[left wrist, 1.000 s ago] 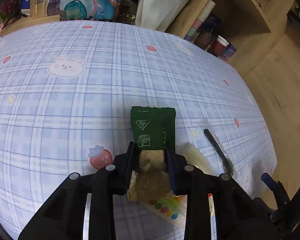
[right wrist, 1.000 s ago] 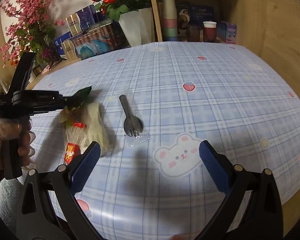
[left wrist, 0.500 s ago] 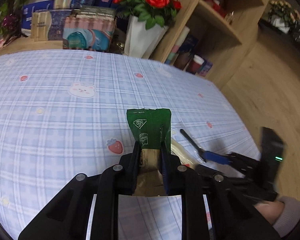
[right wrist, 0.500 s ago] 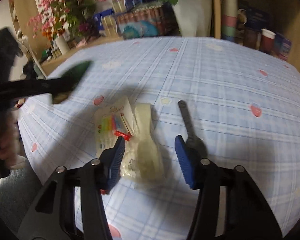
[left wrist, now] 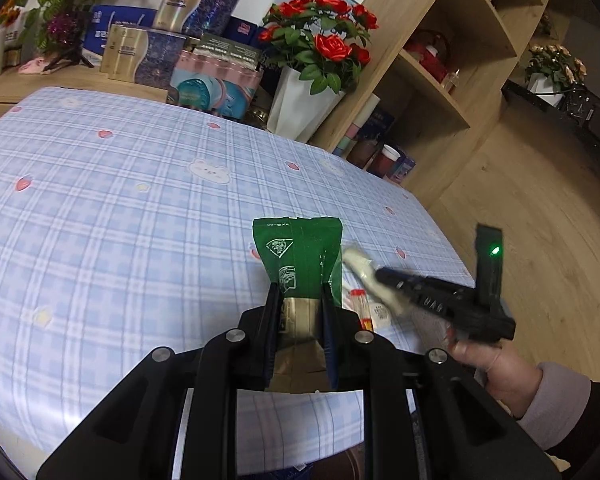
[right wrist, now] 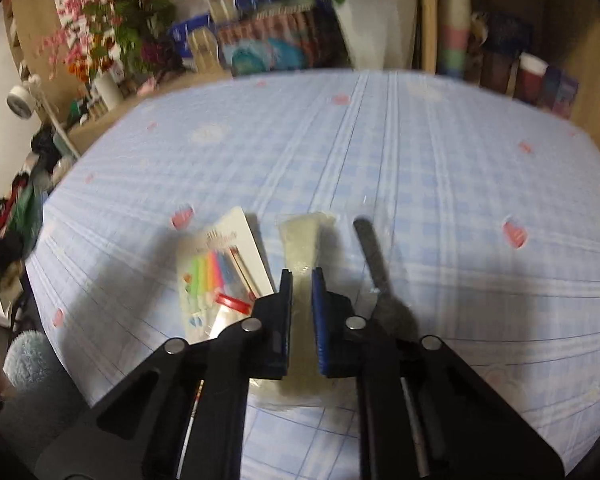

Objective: Collect trash
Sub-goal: 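Carry the clear strip over the bin and open the right tool while the left tool holds the green packet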

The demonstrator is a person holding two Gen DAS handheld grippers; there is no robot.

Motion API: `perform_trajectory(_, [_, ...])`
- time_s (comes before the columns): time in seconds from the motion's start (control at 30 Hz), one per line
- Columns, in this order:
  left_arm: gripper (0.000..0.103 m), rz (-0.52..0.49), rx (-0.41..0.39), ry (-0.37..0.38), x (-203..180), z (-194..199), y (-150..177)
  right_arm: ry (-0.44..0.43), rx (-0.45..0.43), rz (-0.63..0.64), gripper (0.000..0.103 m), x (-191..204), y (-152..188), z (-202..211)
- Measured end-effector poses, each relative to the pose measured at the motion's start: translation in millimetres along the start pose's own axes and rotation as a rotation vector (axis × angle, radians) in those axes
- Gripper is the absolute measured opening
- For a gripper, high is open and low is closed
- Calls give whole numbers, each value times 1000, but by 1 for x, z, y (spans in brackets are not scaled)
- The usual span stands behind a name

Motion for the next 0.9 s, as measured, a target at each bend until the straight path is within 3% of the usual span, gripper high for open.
perform_trajectory(0.37, [19,19,-56,16,-11,48,22,-47,-146,-73,12,4,14,82])
perform_trajectory(0.7, [19,4,-61,40,-37,80,43,-119,-199,-76,12,36,59,144])
perform_trajectory(0.9, [19,-8,-72,53,-53,101,56,-168,-196,-16,12,62,87,170])
Point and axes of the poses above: each gripper's, at about its wrist camera, not at the fingertips, and z roughly against the way its jaws point, x to its left, y to its underside, the point moved 3 cm from there along -z, roughly the way its jaws point, and after that the axes turned 10 degrees about y, right-handed, at the moved point
